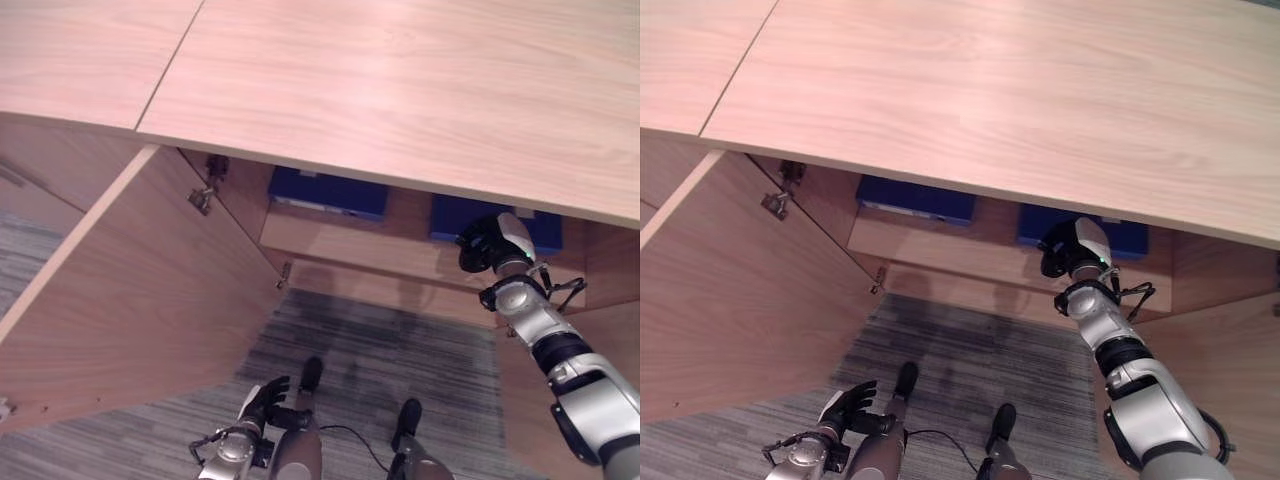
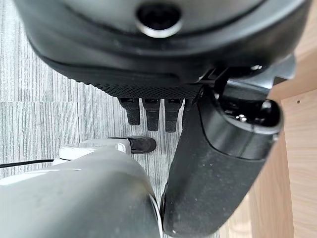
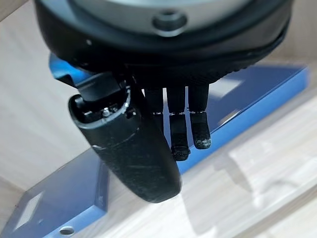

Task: Put the empty folder in the office cabinet

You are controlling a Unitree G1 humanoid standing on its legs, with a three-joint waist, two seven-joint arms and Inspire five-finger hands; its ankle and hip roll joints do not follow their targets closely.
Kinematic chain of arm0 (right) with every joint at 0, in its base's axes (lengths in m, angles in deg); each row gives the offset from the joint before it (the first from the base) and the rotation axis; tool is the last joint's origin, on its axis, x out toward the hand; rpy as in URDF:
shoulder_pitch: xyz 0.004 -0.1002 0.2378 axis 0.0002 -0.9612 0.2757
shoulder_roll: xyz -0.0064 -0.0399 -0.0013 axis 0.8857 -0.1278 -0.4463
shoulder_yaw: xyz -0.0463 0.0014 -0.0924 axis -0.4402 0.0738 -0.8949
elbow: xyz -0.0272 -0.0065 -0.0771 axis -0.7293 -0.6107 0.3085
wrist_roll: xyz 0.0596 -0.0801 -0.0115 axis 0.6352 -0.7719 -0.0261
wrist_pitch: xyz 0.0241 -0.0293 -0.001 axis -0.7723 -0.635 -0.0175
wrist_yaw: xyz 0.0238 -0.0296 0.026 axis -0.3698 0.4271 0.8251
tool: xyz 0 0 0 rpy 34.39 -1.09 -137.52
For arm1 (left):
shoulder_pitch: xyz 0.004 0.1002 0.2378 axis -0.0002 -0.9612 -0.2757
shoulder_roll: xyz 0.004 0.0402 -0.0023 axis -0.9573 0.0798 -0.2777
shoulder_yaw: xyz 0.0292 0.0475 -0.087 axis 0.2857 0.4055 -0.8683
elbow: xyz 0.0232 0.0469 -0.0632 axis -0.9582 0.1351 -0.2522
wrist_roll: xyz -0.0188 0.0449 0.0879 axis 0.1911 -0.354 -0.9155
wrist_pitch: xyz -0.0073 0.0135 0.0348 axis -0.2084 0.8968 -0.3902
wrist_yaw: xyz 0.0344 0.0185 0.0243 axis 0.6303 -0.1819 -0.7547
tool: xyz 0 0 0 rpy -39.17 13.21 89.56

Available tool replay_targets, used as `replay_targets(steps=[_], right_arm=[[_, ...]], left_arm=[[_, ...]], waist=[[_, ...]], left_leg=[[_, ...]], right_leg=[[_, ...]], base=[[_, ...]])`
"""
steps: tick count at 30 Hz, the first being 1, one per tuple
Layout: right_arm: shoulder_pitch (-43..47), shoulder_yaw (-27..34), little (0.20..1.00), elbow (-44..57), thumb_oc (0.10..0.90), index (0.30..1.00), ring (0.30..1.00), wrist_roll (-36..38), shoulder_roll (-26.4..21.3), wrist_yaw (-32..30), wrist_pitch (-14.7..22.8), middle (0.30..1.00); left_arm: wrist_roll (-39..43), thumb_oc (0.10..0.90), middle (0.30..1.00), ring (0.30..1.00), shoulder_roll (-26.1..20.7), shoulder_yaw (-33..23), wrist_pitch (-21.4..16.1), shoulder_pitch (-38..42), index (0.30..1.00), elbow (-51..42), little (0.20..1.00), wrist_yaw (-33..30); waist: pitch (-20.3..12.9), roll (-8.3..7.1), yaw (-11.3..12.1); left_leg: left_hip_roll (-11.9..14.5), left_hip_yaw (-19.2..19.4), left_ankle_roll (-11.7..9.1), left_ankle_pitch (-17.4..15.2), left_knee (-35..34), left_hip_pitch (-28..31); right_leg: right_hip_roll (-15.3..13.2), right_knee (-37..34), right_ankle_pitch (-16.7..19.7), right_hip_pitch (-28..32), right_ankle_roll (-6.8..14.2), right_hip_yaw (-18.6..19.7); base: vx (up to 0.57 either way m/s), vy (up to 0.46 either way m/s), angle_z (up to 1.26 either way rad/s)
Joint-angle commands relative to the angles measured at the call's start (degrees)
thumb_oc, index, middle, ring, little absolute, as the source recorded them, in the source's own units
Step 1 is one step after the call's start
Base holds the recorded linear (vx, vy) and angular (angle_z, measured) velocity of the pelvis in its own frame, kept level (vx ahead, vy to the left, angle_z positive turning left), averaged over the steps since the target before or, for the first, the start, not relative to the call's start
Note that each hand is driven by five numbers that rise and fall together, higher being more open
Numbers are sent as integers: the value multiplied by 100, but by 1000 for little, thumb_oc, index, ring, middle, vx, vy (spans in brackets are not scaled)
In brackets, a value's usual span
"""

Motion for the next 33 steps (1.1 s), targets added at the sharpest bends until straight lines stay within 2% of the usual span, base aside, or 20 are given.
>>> replay_targets(steps=[1,12,17,18,21,22,27,33], right_arm=[[562,145,300,239,400,300,300,105,-644,-369,73,300],[1102,183,300,-662,400,300,300,506,-424,-574,-21,300],[1202,302,300,-776,400,300,300,711,-433,-670,-3,300],[1341,287,300,-939,400,300,300,750,-563,-722,-13,300],[1384,254,300,-965,400,300,300,750,-604,-713,-29,300],[1511,219,300,-1053,400,300,300,737,-761,-736,-55,300],[1746,161,300,-1344,400,300,300,751,-1043,-783,-102,300],[2154,-35,300,-1512,400,300,300,783,-1328,-780,-117,300]], left_arm=[[-82,800,900,900,-179,93,-242,338,900,-38,900,-106],[137,800,900,900,-227,305,-281,369,900,-216,900,-199],[215,800,900,900,-249,336,-289,471,900,-276,900,-231],[256,800,900,900,-257,351,-320,507,900,-258,900,-242],[265,800,900,900,-271,364,-320,487,900,-277,900,-239],[272,800,900,900,-295,383,-336,455,900,-294,900,-224],[269,800,900,900,-320,456,-344,368,900,-293,900,-188],[272,800,900,900,-385,516,-353,329,900,-332,900,-137]], waist=[[118,46,143],[478,465,395],[574,561,392],[612,633,410],[614,653,417],[633,714,425],[633,824,441],[617,885,456]], left_leg=[[-87,-92,44,-799,25,461],[-167,-314,49,-643,42,36],[-204,-343,50,-643,44,-39],[-223,-342,44,-622,35,-109],[-235,-343,41,-612,32,-135],[-249,-344,38,-602,18,-176],[-291,-352,31,-578,-12,-249],[-321,-333,17,-563,-51,-289]], right_leg=[[-289,1103,-792,-438,217,-46],[-351,1522,-918,-937,179,-228],[-381,1671,-1001,-1086,176,-224],[-416,1744,-1005,-1195,184,-242],[-421,1765,-1011,-1231,185,-237],[-441,1821,-1020,-1330,192,-237],[-469,1888,-1043,-1436,197,-224],[-494,1916,-1035,-1538,209,-220]], base=[[-63,3,22],[-39,-3,12],[-8,2,0],[0,0,0],[0,0,0],[-12,8,4],[11,-1,5],[6,-4,3]])
